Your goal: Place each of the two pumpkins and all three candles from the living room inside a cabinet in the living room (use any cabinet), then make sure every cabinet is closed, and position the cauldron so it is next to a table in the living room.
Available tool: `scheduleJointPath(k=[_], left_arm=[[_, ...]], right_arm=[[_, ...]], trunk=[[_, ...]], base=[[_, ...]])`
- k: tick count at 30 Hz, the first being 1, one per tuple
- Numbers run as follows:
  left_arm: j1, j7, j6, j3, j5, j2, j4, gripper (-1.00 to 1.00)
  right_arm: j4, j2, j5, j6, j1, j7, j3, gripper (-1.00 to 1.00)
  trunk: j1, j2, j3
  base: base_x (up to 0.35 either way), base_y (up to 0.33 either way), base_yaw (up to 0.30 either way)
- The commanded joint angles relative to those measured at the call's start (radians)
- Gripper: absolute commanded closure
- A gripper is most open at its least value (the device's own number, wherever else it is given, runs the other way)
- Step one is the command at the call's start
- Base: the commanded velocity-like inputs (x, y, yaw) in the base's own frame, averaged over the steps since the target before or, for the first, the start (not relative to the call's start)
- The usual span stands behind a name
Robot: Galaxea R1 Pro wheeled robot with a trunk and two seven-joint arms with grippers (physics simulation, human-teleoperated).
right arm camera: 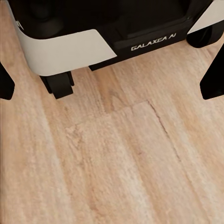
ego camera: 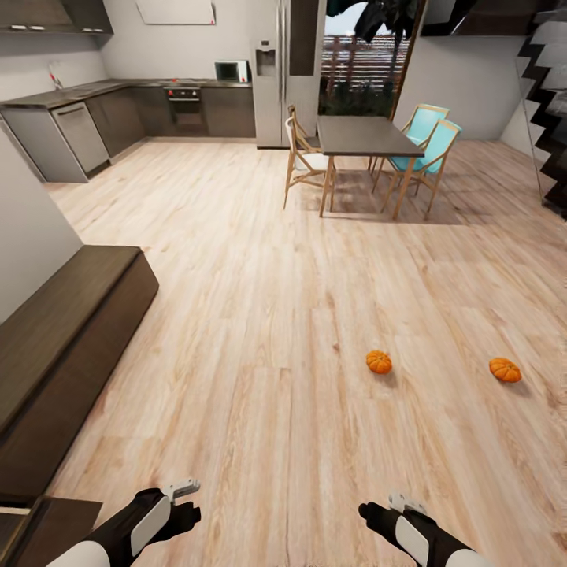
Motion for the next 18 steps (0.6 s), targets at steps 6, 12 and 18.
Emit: scheduleJointPath(k=[6, 12, 18], left_arm=[[0.000, 0.009, 0.003, -0.008, 0.011, 0.001, -0.003, -1.00], [0.000, 0.009, 0.003, -0.008, 0.010, 0.000, -0.003, -1.00], [0.000, 0.009, -0.024, -0.007, 0.011, -0.012, -0.003, -1.00]], right_arm=[[-0.002, -0.003, -0.008, 0.002, 0.000, -0.004, 0.007, -1.00], [-0.003, -0.005, -0.008, 0.005, 0.000, -0.002, 0.007, -1.00], [-0.002, -0.005, -0.008, -0.018, 0.000, -0.002, 0.007, -1.00]], trunk=[[0.000, -0.001, -0.008], [0.000, -0.001, -0.016], [0.000, -0.001, -0.024]], base=[[0.000, 0.000, -0.187], [0.000, 0.000, -0.187], [0.000, 0.000, -0.187]])
